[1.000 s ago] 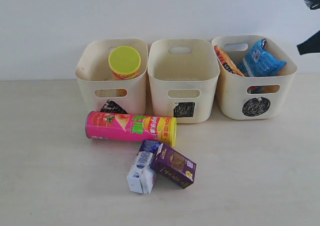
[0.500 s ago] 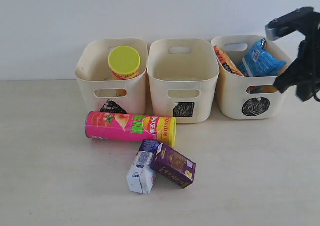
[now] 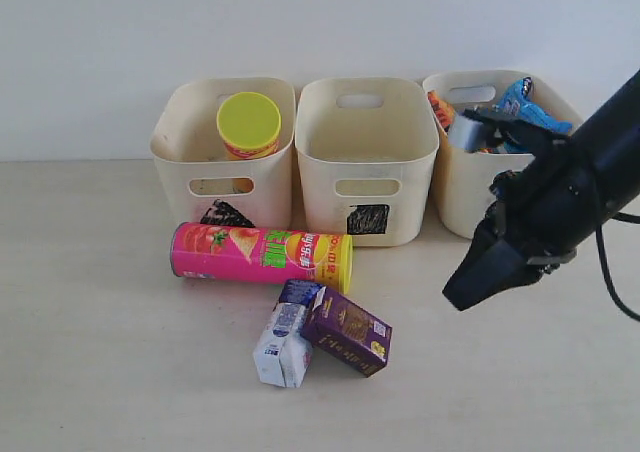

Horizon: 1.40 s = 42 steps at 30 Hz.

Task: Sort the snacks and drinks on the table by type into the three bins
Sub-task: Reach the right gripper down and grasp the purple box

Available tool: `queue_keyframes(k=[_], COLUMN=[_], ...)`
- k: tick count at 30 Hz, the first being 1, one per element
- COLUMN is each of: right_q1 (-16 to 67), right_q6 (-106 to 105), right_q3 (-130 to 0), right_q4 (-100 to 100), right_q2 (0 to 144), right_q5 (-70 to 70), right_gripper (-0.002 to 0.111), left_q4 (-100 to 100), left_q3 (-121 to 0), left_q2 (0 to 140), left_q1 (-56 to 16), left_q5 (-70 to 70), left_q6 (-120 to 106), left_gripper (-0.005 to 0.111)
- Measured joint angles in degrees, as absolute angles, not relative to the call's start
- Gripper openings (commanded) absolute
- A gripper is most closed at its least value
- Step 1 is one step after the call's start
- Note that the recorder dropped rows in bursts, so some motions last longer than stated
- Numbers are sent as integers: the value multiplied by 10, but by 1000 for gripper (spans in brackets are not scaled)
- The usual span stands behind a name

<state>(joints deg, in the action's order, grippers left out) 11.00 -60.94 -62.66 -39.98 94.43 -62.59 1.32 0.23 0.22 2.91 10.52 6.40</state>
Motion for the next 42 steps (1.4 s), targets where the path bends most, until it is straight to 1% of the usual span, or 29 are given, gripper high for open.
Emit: queue_keyframes(k=[1, 5, 7, 9, 12, 21, 33, 42], right_q1=[118, 161, 183, 205, 236, 289, 297, 297], right_q6=[-627, -680, -698, -712, -737, -795, -832, -880], right_q3=[-619, -591, -575, -560, -542, -538, -538, -538], right_q4=[-404, -411, -413, -413, -413, -415, -454, -494], right_q2=[944, 944, 944, 944, 949, 1013, 1057, 1079], right_q5=[-609, -523, -469, -402, -319, -260, -212, -206], right_gripper=[51, 72, 78, 81, 81, 81, 81, 81], left_q4=[13, 13, 13, 13, 13, 13, 13, 13], left_q3=[2, 2, 2, 2, 2, 2, 2, 2], left_q2=[2, 2, 2, 2, 2, 2, 2, 2], left_q1=[29, 29, 29, 29, 29, 29, 29, 29], left_q5=[105, 105, 105, 105, 105, 105, 105, 105], left_q6=[64, 64, 64, 64, 64, 64, 64, 64], left_gripper=[4, 4, 4, 4, 4, 4, 4, 4])
